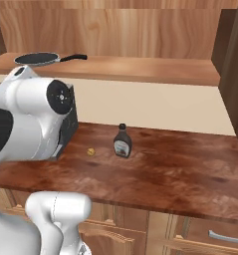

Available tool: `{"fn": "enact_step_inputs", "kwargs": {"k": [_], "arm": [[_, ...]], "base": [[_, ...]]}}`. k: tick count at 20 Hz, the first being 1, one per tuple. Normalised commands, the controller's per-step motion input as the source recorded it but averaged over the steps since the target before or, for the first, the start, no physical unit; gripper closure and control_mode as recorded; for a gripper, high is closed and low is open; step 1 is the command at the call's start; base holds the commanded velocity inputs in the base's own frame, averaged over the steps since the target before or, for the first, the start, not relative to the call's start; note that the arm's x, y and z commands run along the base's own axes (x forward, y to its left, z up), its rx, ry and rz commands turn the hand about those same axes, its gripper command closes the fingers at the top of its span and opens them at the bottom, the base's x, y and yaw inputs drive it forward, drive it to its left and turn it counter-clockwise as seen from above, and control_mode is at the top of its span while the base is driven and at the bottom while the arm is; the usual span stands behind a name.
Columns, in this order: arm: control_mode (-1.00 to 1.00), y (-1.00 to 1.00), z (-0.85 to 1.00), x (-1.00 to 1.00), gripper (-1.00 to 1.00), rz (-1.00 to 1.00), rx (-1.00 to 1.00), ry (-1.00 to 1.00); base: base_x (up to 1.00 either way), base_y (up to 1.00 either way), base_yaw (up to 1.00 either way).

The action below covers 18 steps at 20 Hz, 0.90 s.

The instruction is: Pick the pan from the cabinet and place it on the stove. Then turn on the stove burner for the pan.

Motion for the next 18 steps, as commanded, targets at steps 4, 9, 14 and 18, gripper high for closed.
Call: {"fn": "enact_step_inputs", "kwargs": {"k": [4,9,14,18], "arm": [[-1.00,-0.41,0.16,0.40,-1.00,-0.02,0.00,-0.10],[-1.00,-0.37,0.11,0.52,-1.00,-0.02,0.00,-0.08],[-1.00,-0.27,0.03,0.52,-1.00,-0.01,0.00,-0.05],[-1.00,-0.16,0.01,0.39,-1.00,0.00,0.00,-0.06]], "base": [[0.00,0.00,0.00],[0.00,0.00,0.00],[0.00,0.00,0.00],[0.00,0.00,0.00]]}}
